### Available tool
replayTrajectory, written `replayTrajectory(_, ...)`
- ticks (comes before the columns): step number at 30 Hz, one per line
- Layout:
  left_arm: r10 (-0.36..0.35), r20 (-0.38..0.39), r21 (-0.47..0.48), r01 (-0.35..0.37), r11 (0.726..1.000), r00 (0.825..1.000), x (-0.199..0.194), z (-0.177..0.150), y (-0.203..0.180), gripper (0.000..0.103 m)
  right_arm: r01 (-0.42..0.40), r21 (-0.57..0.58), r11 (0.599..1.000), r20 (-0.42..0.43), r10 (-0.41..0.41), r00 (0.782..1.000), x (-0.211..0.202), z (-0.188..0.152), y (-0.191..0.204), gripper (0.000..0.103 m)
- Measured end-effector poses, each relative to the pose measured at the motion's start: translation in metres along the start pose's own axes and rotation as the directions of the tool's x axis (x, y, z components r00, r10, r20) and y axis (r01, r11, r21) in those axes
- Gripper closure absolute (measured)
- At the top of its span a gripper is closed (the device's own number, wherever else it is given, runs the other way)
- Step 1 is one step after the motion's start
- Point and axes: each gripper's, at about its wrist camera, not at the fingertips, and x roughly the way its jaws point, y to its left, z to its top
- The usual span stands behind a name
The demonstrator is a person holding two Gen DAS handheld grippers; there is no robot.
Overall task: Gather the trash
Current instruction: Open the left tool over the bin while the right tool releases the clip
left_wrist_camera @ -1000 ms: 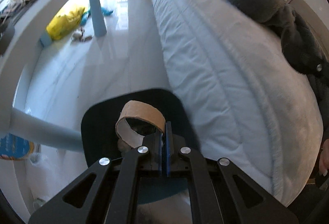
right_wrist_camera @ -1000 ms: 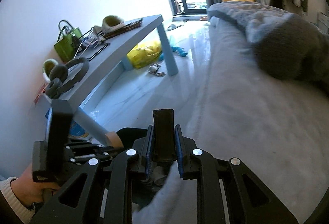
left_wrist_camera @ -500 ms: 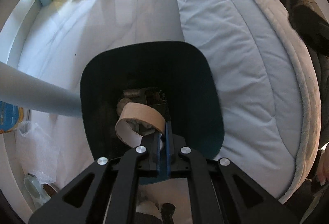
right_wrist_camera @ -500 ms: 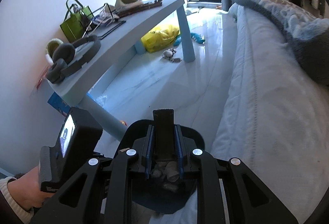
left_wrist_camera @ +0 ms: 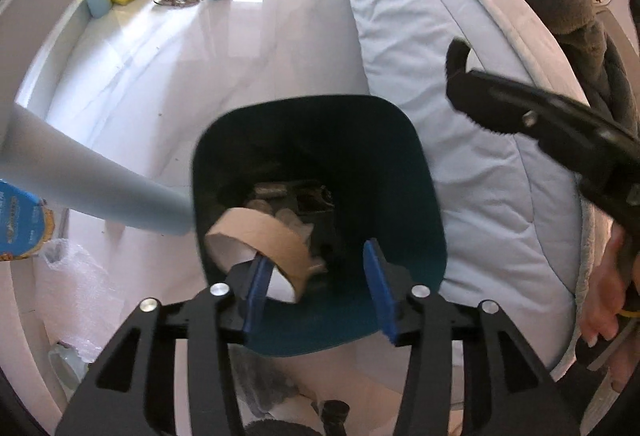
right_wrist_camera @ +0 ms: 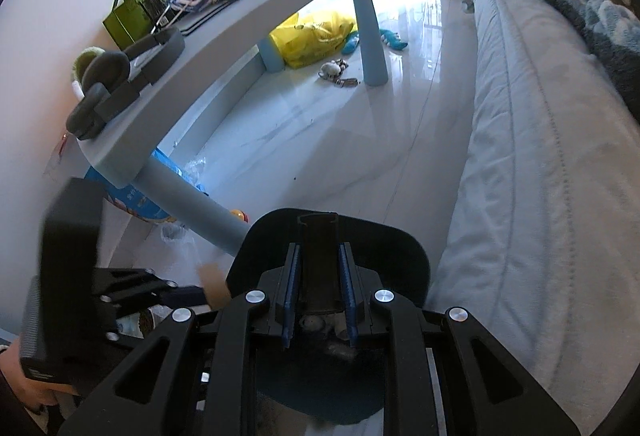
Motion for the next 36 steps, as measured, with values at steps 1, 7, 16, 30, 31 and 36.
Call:
replayTrajectory(1,-0.005,0.001,-0.007,0.005,1.000,1.000,-0.002,0.000,0.003,0.052,0.000,0.000,1.000,-0.005,0.000,1.000,0.003,0.000,0.000,0.083)
replayTrajectory(7,-0.059,0.007,-0.025,0.060,0.998,0.998,-0.010,-0.002,0.016,0.051,-0.001,0.013,1.000,-0.028,0.002,1.000,0.018,0.002,0.003,0.083)
replayTrajectory(16,-0.123,0.036,-0.004,0.123,0.992,0.992,-0.021,-0.003,0.016,0.077,0.010,0.008,1.000,-0.062,-0.010,0.998,0.036,0.003,0.006,0.083)
replayTrajectory(30,-0.131,0.022,0.004,0.131,0.991,0.991,-0.025,-0.005,0.021,0.080,0.041,-0.003,0.999,-0.152,-0.041,0.988,0.064,-0.006,0.011,0.083)
replayTrajectory(31,-0.123,0.033,0.002,0.123,0.992,0.992,-0.028,-0.005,0.022,0.080,0.041,-0.002,0.999,-0.169,-0.041,0.985,0.068,-0.009,0.011,0.083)
replayTrajectory(36,-0.074,0.114,0.025,0.072,0.997,0.991,-0.050,-0.004,0.022,0.079,0.037,-0.012,0.999,-0.278,-0.038,0.960,0.093,-0.022,0.013,0.083)
